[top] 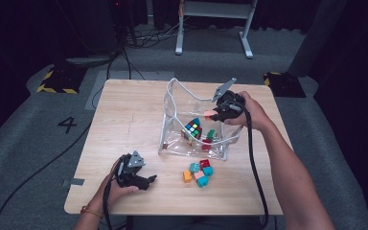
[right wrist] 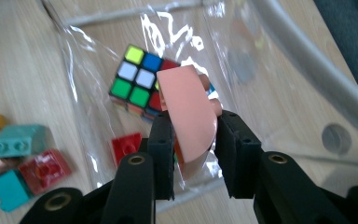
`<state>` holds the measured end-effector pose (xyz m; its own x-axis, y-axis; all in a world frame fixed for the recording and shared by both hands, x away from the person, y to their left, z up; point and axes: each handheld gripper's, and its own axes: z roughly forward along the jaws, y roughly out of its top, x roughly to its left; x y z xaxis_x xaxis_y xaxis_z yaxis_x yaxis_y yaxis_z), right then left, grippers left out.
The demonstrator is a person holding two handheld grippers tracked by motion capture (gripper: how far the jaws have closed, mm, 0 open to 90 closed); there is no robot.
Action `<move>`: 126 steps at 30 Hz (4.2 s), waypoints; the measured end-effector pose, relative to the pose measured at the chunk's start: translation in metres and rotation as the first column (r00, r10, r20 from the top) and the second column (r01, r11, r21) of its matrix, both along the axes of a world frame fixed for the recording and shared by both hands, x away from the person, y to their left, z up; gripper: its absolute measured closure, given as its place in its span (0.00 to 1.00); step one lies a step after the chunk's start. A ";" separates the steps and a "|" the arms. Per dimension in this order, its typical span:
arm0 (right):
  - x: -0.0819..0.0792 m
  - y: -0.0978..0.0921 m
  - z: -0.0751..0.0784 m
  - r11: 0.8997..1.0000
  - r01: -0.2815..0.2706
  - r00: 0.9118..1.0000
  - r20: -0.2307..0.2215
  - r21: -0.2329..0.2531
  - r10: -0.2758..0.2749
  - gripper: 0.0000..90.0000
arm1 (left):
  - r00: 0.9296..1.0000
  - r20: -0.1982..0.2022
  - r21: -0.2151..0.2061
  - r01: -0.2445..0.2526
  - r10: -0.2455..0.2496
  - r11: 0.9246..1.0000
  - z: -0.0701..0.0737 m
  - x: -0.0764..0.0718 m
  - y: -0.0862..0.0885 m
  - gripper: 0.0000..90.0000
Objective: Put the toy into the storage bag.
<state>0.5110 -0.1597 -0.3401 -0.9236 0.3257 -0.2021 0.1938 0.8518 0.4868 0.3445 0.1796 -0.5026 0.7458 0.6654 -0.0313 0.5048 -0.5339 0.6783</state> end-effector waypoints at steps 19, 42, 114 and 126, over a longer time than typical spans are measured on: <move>-0.027 -0.050 0.014 0.951 0.051 0.998 0.019 0.306 -0.060 0.49 | 1.000 -0.001 0.000 0.001 -0.001 1.000 0.000 0.000 0.000 0.16; -0.142 -0.133 0.003 0.854 0.066 0.962 0.195 0.516 -0.192 0.38 | 1.000 0.003 -0.001 -0.001 0.001 1.000 0.000 0.000 0.000 0.16; -0.147 -0.034 -0.149 0.953 -0.078 0.997 0.002 0.292 0.081 0.65 | 1.000 0.002 -0.006 -0.009 0.009 1.000 0.000 0.001 -0.002 0.15; -0.144 -0.033 -0.152 0.949 -0.080 0.997 0.011 0.304 0.081 0.73 | 1.000 0.001 -0.007 -0.011 0.011 1.000 0.000 0.001 -0.002 0.15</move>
